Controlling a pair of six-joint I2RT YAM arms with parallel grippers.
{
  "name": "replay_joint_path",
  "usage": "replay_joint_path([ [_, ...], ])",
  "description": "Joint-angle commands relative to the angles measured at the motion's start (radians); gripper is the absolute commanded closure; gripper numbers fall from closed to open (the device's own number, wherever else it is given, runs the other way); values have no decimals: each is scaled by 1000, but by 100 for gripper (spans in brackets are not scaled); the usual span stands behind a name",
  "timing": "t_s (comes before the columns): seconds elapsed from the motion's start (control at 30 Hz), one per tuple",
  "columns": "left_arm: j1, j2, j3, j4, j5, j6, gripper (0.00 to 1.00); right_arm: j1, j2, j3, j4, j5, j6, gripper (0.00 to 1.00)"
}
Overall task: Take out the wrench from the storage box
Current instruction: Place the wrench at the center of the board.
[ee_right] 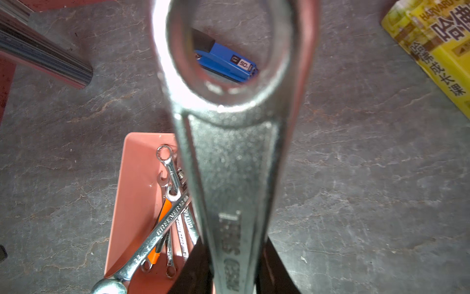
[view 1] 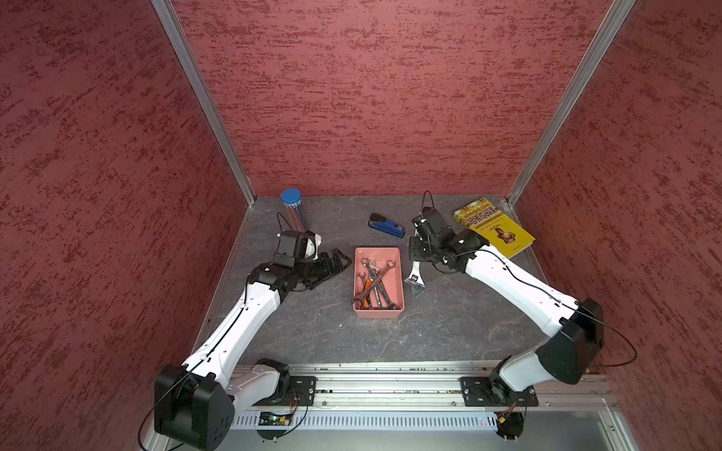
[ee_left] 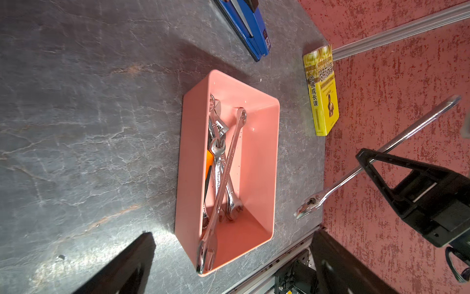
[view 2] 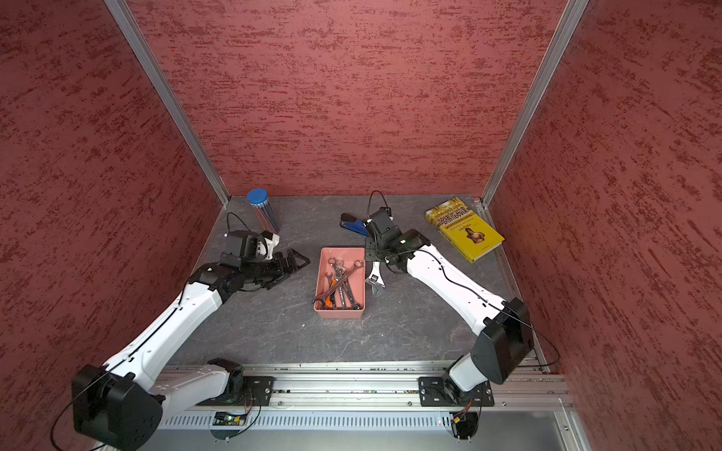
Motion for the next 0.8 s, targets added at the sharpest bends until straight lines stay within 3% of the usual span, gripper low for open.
replay_joint_path([
  [0.0,-18,27,33,34,-24,-13,0,-55,-30,-70,26,-89,-40,100],
  [0.33,-20,47,45,16,-34,1,0,-110,87,-201,168,-168,-64,100],
  [0.77,-16,55,18,25,-35,3,0,-138,299,-180,246,-182,-78,100],
])
